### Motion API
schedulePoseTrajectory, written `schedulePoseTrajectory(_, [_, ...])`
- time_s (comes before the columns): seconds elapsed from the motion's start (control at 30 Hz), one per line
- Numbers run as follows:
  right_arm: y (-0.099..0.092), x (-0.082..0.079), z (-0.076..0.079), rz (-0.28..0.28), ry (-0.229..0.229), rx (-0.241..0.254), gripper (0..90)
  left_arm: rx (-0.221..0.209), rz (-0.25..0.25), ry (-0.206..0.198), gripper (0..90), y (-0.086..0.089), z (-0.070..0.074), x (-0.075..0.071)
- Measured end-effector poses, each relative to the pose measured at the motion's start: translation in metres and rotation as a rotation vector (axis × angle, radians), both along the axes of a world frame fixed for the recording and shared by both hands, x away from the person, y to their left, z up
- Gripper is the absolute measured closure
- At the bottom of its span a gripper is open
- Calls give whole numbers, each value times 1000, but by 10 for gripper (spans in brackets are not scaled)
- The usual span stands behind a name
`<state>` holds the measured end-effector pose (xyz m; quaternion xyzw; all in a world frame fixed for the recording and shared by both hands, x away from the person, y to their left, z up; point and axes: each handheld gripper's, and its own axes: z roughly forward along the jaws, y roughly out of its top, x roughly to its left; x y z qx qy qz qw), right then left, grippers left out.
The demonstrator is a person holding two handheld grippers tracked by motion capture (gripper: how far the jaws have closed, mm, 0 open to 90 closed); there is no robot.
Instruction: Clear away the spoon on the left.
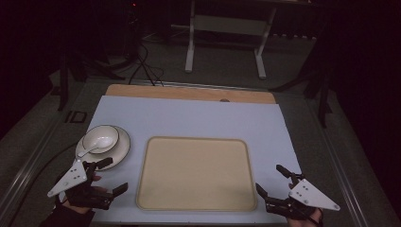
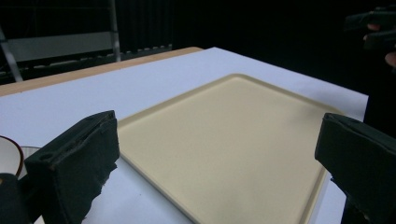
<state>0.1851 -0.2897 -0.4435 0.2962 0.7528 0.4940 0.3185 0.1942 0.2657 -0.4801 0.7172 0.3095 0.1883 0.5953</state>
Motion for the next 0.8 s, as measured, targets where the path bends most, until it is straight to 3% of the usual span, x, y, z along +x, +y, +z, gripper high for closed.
schedulePoseTrajectory(0.13, [-1,-2,1,5,5,13,138,1,0,9,6,-2,2,-1])
schedulePoseTrajectory(0.23, [1,-4,1,8,0,10,137,3,-26,47,11,-6,4,-1])
schedulePoseTrajectory(0.33, [2,-4,1,11,-1,8,136,14,-44,48,11,-10,6,-3])
schedulePoseTrajectory(0.4, [2,-5,1,12,-3,5,136,15,-52,76,11,-14,8,-5])
schedulePoseTrajectory(0.43, [3,-5,1,11,-4,7,135,24,-91,110,9,-20,11,-5])
schedulePoseTrajectory(0.5, [3,-5,1,10,-4,8,135,22,-104,111,4,-22,12,-6])
schedulePoseTrajectory(0.63, [3,-5,1,8,-9,9,135,63,-134,92,4,-31,17,-8])
schedulePoseTrajectory(0.8, [4,-4,1,10,-8,8,135,70,-122,69,4,-32,27,-9])
